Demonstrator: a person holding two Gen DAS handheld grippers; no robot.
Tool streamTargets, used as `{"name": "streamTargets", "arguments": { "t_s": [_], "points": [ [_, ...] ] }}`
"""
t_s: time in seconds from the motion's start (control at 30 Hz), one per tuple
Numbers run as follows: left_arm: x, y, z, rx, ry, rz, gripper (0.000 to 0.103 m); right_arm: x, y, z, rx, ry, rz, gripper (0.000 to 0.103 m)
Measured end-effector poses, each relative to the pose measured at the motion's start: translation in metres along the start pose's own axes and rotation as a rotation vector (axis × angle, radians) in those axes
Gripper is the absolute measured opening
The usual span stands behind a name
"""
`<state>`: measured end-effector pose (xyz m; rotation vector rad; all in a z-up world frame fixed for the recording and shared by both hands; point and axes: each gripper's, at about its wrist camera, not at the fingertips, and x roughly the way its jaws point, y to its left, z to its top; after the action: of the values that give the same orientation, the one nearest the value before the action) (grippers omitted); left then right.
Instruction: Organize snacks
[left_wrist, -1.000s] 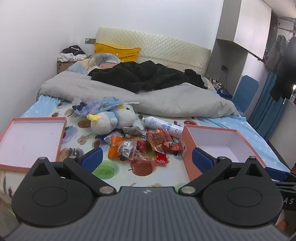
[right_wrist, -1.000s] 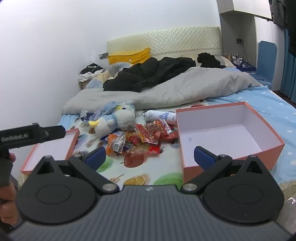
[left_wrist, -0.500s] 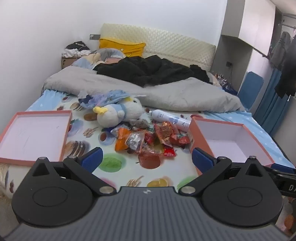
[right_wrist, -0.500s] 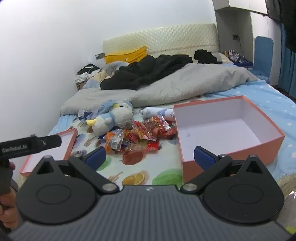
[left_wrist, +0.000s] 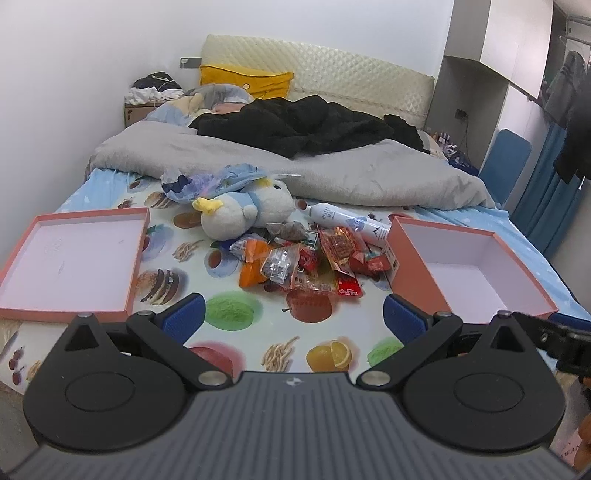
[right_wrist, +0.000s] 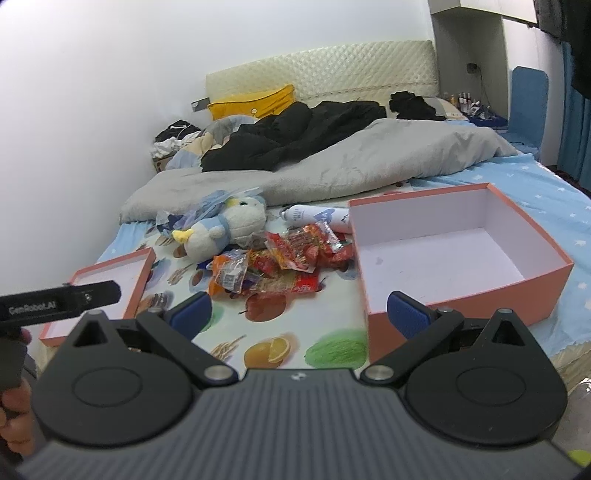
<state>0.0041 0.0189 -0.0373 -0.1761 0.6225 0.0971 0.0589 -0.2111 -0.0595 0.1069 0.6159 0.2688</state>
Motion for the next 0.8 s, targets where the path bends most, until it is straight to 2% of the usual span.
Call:
{"name": "streamTargets", "arguments": {
  "t_s": [0.5, 0.8],
  "points": [
    [-0.001, 0.008, -0.005, -0.006, -0.005, 0.014, 0.103, 0.009, 0.01, -0.011, -0.017, 0.054, 0.011, 0.103],
    [-0.004, 0.005, -0.009, -0.006, -0.018, 0.011, 0.103, 0.008, 0.01, -0.016, -0.007, 0.052, 0.026, 0.103]
  ]
}}
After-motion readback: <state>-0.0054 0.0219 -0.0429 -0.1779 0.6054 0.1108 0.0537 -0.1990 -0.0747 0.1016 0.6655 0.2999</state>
